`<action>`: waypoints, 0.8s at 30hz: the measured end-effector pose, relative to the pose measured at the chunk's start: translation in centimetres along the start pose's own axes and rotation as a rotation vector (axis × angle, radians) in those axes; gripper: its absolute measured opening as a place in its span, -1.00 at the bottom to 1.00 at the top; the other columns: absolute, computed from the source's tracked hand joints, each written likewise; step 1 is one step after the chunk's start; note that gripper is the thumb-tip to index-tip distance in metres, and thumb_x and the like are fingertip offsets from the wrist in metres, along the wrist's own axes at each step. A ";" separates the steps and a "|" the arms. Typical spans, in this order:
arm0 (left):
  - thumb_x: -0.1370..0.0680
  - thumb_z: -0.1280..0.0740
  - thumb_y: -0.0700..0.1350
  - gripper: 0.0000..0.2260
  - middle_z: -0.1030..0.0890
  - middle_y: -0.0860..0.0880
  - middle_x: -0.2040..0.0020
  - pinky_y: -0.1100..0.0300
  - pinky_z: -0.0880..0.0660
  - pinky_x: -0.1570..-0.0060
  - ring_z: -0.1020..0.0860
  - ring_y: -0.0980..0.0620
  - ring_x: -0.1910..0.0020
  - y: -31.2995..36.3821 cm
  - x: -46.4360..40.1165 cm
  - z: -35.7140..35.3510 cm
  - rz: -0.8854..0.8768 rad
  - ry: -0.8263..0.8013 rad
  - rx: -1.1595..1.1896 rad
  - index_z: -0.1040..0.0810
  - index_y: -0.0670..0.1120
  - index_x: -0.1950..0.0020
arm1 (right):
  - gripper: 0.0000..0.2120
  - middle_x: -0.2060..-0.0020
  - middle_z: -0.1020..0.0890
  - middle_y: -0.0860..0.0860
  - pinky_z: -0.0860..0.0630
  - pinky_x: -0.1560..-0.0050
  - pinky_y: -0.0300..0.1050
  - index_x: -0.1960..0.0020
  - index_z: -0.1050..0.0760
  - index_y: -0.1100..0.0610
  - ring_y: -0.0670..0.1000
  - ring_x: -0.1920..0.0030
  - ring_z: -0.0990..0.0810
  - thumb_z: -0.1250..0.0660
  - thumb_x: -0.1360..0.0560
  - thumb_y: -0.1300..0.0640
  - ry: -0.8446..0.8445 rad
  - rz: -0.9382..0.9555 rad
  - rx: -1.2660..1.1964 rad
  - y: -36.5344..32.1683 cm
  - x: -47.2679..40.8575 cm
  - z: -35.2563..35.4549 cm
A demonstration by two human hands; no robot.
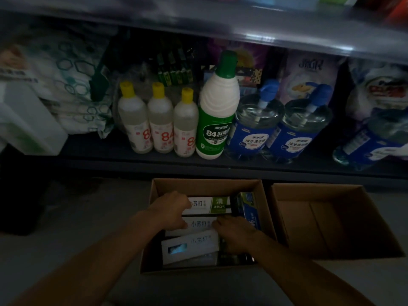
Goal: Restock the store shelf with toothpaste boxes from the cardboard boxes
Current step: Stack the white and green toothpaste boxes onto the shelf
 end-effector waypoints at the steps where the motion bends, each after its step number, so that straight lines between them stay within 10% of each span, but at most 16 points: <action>1: -0.45 -0.46 -0.02 -0.68 -0.61 0.01 -0.10 0.29 -0.42 0.11 -0.54 0.12 0.02 -0.1 0.0 0.2 0.003 -0.008 -0.008 -0.58 -0.06 -0.17 | -0.35 -0.31 -0.41 0.20 -0.41 -0.21 0.07 -0.41 -0.25 0.20 0.19 -0.28 -0.41 -0.43 -0.41 0.12 -0.004 -0.004 0.010 0.0 -0.2 -0.1; 13: -0.43 -0.46 -0.01 -0.79 -0.63 0.00 0.10 0.22 -0.43 0.21 -0.58 0.05 0.11 1.2 3.2 6.7 -0.012 0.080 -0.044 -0.62 -0.10 0.03 | -0.43 -0.24 -0.48 0.12 -0.42 -0.16 -0.03 -0.32 -0.34 0.15 0.11 -0.19 -0.49 -0.45 -0.39 0.05 0.073 -0.030 0.028 0.6 2.9 8.6; 24: -0.43 -0.46 0.09 -0.68 -0.58 -0.02 0.14 0.11 -0.50 0.16 -0.53 0.03 0.14 9.4 12.2 19.6 -0.001 0.307 -0.173 -0.58 -0.12 -0.01 | -0.51 -0.09 -0.54 0.08 -0.51 0.15 0.00 -0.20 -0.40 0.13 0.13 -0.06 -0.54 -0.38 -0.33 -0.01 0.604 -0.176 0.322 2.2 16.1 23.5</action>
Point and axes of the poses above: each hand's wrist, its own x-axis away from the middle knuckle, its own z-axis out of the back of the hand, y = z × x, the point moved 2 cm from there along -x, towards the middle knuckle
